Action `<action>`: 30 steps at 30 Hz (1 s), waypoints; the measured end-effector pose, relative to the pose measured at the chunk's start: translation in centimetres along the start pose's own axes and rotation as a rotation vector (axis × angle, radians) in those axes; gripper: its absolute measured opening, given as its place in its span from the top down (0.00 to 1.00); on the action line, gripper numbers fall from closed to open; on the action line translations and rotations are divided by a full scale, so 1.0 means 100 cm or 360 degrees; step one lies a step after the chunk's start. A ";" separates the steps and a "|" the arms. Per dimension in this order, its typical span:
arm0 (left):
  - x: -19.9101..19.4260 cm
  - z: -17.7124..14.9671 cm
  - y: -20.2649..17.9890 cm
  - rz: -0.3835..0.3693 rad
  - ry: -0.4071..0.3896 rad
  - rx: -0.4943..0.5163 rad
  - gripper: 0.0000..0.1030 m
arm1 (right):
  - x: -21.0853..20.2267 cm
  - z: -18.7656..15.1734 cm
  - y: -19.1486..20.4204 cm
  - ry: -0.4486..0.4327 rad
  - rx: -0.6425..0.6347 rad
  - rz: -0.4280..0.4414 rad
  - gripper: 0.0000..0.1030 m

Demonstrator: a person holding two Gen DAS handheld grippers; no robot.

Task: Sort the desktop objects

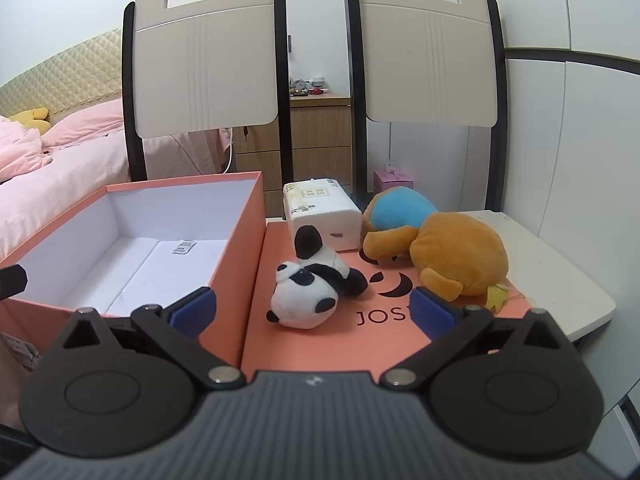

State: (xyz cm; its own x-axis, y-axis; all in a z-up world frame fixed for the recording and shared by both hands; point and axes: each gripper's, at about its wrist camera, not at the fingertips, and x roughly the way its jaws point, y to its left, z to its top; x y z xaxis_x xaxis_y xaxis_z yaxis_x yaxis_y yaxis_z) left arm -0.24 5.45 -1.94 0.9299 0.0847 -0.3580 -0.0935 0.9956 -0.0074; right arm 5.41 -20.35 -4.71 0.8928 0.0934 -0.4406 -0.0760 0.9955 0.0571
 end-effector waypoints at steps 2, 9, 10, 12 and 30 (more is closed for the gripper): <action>0.000 0.000 0.000 0.0000 0.0002 -0.0010 0.00 | 0.000 0.000 0.000 0.0000 0.0002 0.0002 0.00; -0.003 0.000 -0.004 -0.0021 -0.0014 -0.0006 0.00 | 0.001 0.001 0.001 -0.0003 0.0001 0.0005 0.00; -0.003 0.001 -0.004 -0.0022 -0.0018 -0.0004 0.00 | 0.001 0.001 0.001 -0.0003 0.0000 0.0004 0.00; -0.003 0.001 -0.004 -0.0017 -0.0015 -0.0003 0.00 | 0.001 0.001 0.001 -0.0005 -0.0001 0.0001 0.00; -0.008 0.001 -0.006 -0.0071 -0.0105 0.0036 0.00 | -0.003 0.002 -0.010 -0.0014 0.0027 0.0001 0.00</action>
State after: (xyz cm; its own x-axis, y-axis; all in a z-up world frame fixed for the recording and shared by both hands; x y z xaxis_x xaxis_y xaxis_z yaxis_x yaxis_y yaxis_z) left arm -0.85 4.76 -1.52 0.9545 0.0419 -0.2953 -0.0441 0.9990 -0.0005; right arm 5.30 -21.42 -4.49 0.8967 0.0938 -0.4325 -0.0690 0.9950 0.0729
